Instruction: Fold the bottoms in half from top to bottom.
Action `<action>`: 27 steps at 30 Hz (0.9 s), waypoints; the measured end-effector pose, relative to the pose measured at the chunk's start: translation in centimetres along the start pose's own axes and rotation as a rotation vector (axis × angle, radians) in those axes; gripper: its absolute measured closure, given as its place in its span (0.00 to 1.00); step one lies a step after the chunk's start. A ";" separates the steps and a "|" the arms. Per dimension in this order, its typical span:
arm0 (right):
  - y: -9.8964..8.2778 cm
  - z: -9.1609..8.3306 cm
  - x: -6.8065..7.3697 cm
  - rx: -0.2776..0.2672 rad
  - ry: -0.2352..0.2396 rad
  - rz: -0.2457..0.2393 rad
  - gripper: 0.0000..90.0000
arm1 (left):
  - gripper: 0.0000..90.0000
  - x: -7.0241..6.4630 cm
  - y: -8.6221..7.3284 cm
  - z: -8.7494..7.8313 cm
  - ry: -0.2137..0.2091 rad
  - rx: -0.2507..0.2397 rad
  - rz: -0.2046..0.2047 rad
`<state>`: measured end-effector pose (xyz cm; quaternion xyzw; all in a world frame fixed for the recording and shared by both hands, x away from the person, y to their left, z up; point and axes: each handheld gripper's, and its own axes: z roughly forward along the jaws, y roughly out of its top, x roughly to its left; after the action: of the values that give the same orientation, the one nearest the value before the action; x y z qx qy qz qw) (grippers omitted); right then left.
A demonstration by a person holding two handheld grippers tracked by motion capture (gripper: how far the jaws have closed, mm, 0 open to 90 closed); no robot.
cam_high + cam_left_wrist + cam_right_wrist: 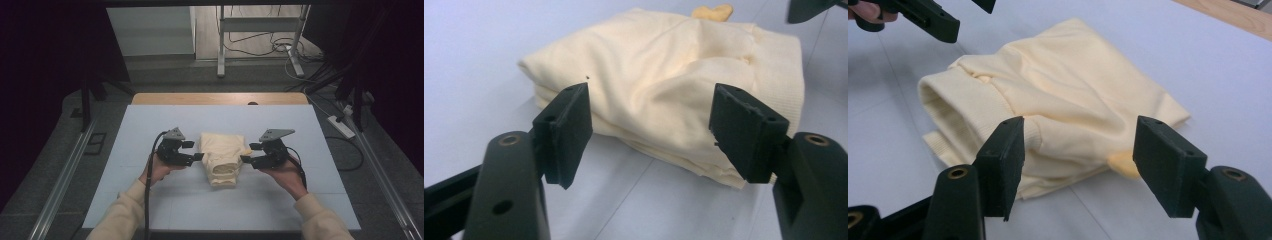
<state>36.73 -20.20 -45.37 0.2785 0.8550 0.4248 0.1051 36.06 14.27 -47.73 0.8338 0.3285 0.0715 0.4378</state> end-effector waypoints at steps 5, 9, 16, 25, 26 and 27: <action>0.4 -0.9 -0.5 -0.010 -0.027 0.018 0.47 | 0.40 0.4 0.5 0.2 0.036 0.002 0.005; 1.5 0.1 -0.6 0.011 -0.016 0.014 0.65 | 0.42 0.6 1.1 1.0 0.061 0.013 0.005; 3.8 3.0 1.3 0.063 0.049 -0.073 0.99 | 0.52 1.3 2.4 2.9 0.086 0.015 -0.009; 3.5 5.3 3.9 0.126 0.133 -0.130 0.99 | 0.83 1.9 3.4 5.0 0.084 0.064 0.016; 3.2 5.4 4.0 0.138 0.139 -0.126 0.99 | 0.87 2.0 3.4 5.2 0.084 0.072 0.016; 2.9 5.5 4.0 0.147 0.145 -0.124 0.99 | 0.90 2.2 3.5 5.5 0.087 0.081 0.016</action>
<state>36.81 -12.86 -46.29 0.2007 0.9047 0.3727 0.0481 41.69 10.48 -48.76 0.8496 0.3430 0.0977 0.3885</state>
